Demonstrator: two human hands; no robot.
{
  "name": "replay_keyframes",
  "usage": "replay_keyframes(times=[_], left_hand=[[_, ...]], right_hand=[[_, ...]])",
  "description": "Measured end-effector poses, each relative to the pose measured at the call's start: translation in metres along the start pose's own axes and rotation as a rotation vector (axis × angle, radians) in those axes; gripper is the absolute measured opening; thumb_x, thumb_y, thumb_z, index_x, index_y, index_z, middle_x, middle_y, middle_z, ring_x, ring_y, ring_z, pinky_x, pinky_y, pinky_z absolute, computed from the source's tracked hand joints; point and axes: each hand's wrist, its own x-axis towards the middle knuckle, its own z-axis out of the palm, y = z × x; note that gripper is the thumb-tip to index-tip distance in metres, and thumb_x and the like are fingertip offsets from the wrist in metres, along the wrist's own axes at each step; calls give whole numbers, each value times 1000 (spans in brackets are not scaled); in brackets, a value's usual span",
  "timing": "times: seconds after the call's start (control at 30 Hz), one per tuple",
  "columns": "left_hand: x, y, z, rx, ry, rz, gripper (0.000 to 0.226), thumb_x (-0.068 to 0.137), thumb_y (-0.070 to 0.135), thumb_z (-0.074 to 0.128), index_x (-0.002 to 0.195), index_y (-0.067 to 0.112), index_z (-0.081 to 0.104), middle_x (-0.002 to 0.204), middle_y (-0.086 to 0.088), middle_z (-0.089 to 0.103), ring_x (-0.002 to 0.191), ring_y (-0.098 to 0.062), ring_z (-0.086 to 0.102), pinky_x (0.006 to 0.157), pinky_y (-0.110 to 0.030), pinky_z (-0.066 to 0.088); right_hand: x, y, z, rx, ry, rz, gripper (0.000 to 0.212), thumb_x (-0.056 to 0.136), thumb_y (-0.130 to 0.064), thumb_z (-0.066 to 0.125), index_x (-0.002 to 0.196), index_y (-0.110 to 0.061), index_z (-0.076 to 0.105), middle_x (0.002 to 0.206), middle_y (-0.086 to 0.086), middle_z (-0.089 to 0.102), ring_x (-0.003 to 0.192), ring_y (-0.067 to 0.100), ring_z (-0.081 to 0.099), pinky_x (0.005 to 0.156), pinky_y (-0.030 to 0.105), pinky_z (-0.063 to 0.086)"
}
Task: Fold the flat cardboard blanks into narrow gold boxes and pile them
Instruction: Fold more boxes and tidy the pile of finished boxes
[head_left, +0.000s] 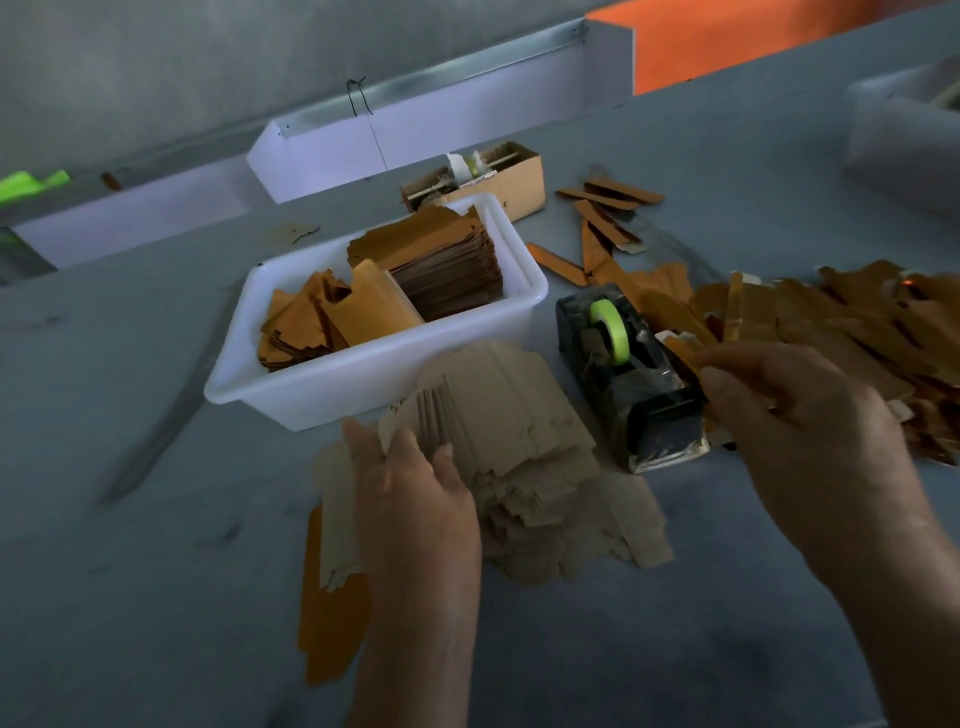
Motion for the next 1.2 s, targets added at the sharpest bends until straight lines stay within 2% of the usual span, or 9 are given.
replay_keyframes(times=[0.1,0.17,0.27,0.57,0.73,0.9,1.03,1.1,1.2], left_hand=[[5,1,-6,-17,-61,-38,26,97,22,50,85,2,61,158,-18,16,133,-31,41,100,-30,39],[6,3,-7,11,-42,-20,26,97,18,50,75,5,55,155,-18,26,125,-26,49,87,-19,39],[8,6,-5,106,41,11,17,96,20,48,91,9,61,117,-3,58,88,-13,51,68,-17,30],[0,8,-9,62,77,-21,14,99,21,43,105,12,51,65,7,43,51,-1,34,43,-15,20],[1,7,-15,176,111,-40,18,98,19,42,109,11,55,60,8,33,49,-3,25,43,-17,15],[2,6,-17,26,166,-2,23,93,15,53,111,19,66,94,-1,67,85,-19,59,65,-26,37],[1,4,-15,-93,161,38,17,92,15,59,104,14,70,100,-2,66,92,-18,59,76,-31,46],[-1,8,-18,-102,185,70,15,92,13,58,101,12,70,96,-3,64,90,-20,58,75,-33,48],[-12,24,-24,-160,262,174,9,89,16,61,98,14,63,87,3,61,79,-10,49,60,-14,33]], right_hand=[[-2,-1,4,2,-9,6,14,90,-22,58,100,-25,68,95,-7,60,72,-4,49,58,12,30],[-4,-1,4,3,2,17,14,90,-22,58,99,-24,68,94,-6,60,67,-3,47,56,14,29],[-5,1,2,19,20,31,13,89,-21,58,97,-24,68,93,-5,60,68,-2,47,57,15,30],[-6,7,-3,55,19,50,11,89,-22,57,91,-31,63,86,-4,61,65,0,47,55,18,31],[-8,8,-4,67,17,65,11,89,-22,57,89,-32,60,85,-8,59,69,-1,49,56,16,33],[-10,6,-6,55,13,82,10,89,-21,58,89,-30,61,84,-6,59,65,-2,47,54,16,31],[-13,1,-10,84,-13,100,11,88,-21,58,88,-31,64,80,-10,61,62,2,51,52,15,34],[-16,-2,-10,170,-38,137,11,87,-21,59,86,-29,66,77,-8,65,68,10,60,56,23,48],[-24,-12,-6,478,-196,244,12,85,-20,58,90,-22,70,82,-2,72,78,12,69,70,26,59]])
